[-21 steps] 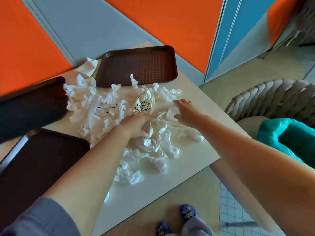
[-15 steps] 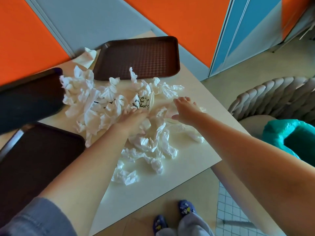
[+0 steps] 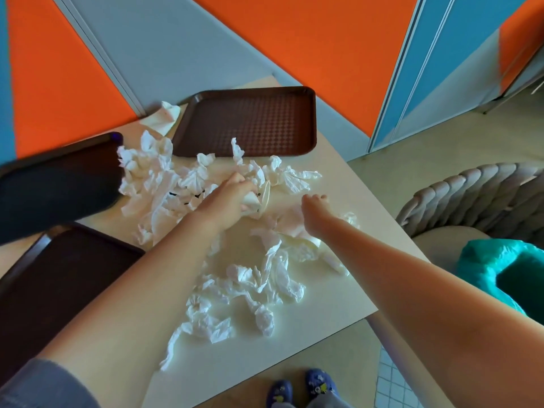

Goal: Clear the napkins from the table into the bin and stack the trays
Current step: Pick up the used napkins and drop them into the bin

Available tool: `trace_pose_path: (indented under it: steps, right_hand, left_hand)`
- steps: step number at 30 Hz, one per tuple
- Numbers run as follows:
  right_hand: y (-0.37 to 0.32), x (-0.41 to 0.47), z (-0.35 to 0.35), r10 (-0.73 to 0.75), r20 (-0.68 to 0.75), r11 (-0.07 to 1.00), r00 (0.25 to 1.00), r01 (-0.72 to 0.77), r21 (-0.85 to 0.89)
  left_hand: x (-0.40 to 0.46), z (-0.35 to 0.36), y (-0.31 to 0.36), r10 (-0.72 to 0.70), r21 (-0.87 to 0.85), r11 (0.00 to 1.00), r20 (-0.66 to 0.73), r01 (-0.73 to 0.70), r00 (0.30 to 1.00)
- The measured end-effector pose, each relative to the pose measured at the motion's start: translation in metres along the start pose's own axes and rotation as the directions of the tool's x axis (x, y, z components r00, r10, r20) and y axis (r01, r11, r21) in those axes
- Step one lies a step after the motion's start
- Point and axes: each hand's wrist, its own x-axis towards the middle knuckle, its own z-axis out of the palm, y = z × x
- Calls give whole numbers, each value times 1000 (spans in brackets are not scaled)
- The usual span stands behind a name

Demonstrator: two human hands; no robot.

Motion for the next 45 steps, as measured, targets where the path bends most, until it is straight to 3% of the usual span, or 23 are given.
trace_pose_path:
  steps: [4,16,21,28,36,45]
  right_hand:
    - [-2,2,-2,7,-22,999,1000,-8,-40]
    - [2,-30,-71,152,-330,983,932,-109,145]
    - [22,-52,-81,215,-388,969,896,-146,199]
    - [92,-101,-87,367,-433,928,823,-292,231]
    - [191,-172,-85,523,-463,852,716,-421,311]
    - [303,-240,-40,690,-330,718,644,-553,423]
  left_hand:
    - [4,-9,-2,33,-8,999,-45,-33,998]
    - [20,-53,27,185,21,983,-132,-184,974]
    - [22,-55,59,284,10,959,-115,-285,952]
    - [37,-43,133,425,77,904,-49,-421,904]
    - [51,5,246,577,16,816,7,-578,816]
    - [59,110,359,657,-17,744,205,-668,726]
